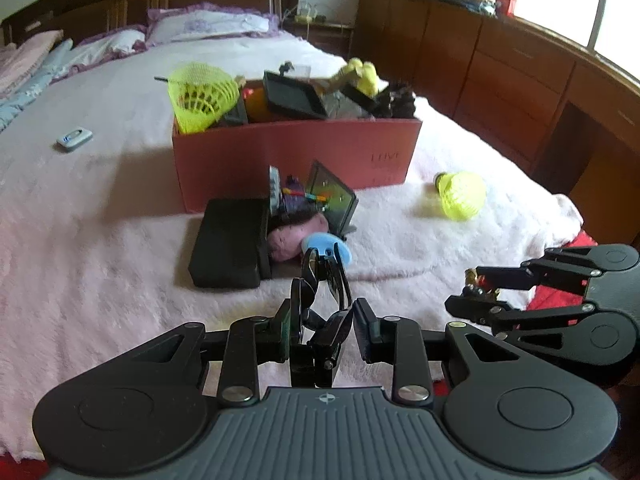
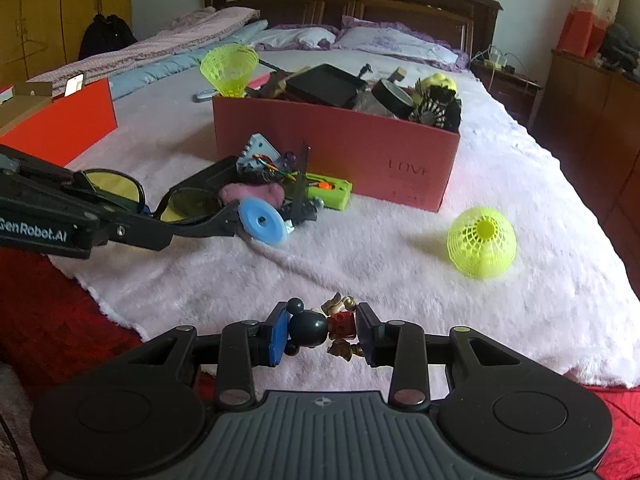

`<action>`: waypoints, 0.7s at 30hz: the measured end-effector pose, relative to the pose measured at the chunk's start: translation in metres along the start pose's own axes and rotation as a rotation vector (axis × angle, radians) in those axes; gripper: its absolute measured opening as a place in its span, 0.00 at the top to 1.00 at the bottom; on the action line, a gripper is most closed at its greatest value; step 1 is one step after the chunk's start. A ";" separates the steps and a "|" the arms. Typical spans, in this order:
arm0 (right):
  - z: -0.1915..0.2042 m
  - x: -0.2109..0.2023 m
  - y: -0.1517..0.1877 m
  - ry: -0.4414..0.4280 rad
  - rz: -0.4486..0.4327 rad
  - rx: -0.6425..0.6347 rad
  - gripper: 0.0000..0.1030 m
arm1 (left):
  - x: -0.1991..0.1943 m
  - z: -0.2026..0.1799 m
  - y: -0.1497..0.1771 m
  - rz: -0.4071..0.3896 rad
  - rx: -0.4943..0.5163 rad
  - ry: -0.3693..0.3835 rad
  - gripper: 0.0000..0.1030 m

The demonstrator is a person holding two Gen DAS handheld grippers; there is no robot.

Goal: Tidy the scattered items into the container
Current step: 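Carry sunglasses and figurine over the pink box and open both tools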

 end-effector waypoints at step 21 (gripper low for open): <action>-0.012 0.011 -0.102 -0.013 -0.153 -0.083 0.63 | 0.009 0.010 -0.108 -0.181 0.042 -0.009 0.69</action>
Point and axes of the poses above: each gripper's, at about its wrist camera, not at the fingertips, and x roughly the way its jaws point, z to its left, y to its underside, the point moved 5 cm from there along x, roughly the way its jaws point, and after that the axes turned 2 degrees about -z, right-handed, at the moved point
